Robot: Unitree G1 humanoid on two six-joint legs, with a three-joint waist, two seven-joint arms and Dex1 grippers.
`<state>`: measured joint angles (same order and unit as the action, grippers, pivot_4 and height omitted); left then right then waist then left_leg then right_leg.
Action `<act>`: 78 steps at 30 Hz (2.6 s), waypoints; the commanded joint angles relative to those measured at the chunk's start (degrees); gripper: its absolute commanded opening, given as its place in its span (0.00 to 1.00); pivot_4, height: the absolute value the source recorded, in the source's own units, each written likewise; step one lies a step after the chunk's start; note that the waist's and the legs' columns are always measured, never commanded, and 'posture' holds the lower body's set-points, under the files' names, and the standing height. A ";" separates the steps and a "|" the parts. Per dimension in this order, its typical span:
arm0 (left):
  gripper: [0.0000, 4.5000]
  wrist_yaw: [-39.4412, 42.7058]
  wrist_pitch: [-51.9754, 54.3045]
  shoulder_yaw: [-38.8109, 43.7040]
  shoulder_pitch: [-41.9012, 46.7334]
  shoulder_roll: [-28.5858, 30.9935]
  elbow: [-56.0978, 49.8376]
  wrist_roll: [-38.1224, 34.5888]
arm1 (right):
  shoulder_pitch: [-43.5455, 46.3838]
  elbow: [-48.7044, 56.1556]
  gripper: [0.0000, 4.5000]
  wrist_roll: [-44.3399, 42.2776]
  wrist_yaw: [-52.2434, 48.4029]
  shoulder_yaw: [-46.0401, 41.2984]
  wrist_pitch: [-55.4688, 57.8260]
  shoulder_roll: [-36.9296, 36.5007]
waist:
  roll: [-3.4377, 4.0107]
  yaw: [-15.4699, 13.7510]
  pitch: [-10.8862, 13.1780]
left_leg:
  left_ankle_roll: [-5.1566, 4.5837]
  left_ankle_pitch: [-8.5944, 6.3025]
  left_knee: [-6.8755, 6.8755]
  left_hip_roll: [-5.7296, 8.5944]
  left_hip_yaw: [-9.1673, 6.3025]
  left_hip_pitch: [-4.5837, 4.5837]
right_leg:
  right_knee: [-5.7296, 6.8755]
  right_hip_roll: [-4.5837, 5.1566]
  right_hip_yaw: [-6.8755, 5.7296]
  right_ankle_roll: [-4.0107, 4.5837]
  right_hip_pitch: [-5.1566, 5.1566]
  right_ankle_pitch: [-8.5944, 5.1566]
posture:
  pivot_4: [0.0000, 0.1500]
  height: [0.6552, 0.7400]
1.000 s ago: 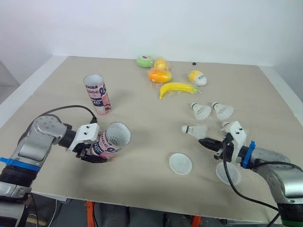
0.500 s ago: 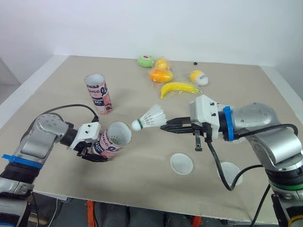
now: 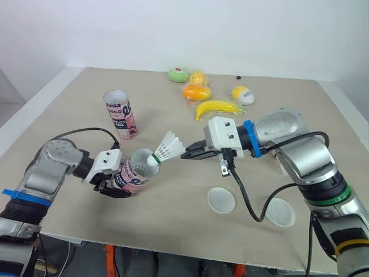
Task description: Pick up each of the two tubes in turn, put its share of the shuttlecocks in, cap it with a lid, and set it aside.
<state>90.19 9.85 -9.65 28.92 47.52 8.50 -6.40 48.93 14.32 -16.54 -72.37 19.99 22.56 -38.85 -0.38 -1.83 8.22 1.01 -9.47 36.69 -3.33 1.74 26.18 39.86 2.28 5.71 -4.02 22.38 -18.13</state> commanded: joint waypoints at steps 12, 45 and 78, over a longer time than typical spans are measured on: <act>0.69 0.41 -0.77 -4.31 -0.76 -2.28 1.54 1.31 | 6.02 2.94 0.71 -3.68 -2.18 -2.39 2.43 3.99 | -0.01 -0.04 0.00 | 0.03 0.03 0.03 0.01 -0.12 0.00 | 0.08 0.03 -0.18 0.06 -0.07 -0.04 | 1.00 0.46; 0.69 0.82 -1.73 -4.12 0.52 -2.88 3.41 2.00 | 20.73 -23.76 0.01 8.06 -10.71 12.83 -8.10 22.13 | 0.03 0.01 0.02 | 0.09 0.09 0.02 -0.06 -0.16 -0.01 | 0.17 -0.03 -0.32 0.16 -0.01 -0.05 | 1.00 0.46; 0.69 -2.33 -5.52 1.14 3.40 -7.42 5.87 -2.48 | 26.78 -29.28 0.01 2.16 -20.13 3.08 -7.43 17.10 | -0.17 -0.06 0.24 | 0.19 0.52 -0.04 -0.30 -0.19 0.27 | 0.20 0.23 -1.13 0.37 -0.01 0.03 | 1.00 0.46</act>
<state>88.75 4.99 -8.08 31.51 40.96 14.69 -7.69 75.05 -17.61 -13.06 -89.97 24.11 15.11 -20.30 -0.55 -1.90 8.46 1.20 -8.95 36.65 -3.66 1.54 26.50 40.06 2.50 4.55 -3.63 22.43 -18.09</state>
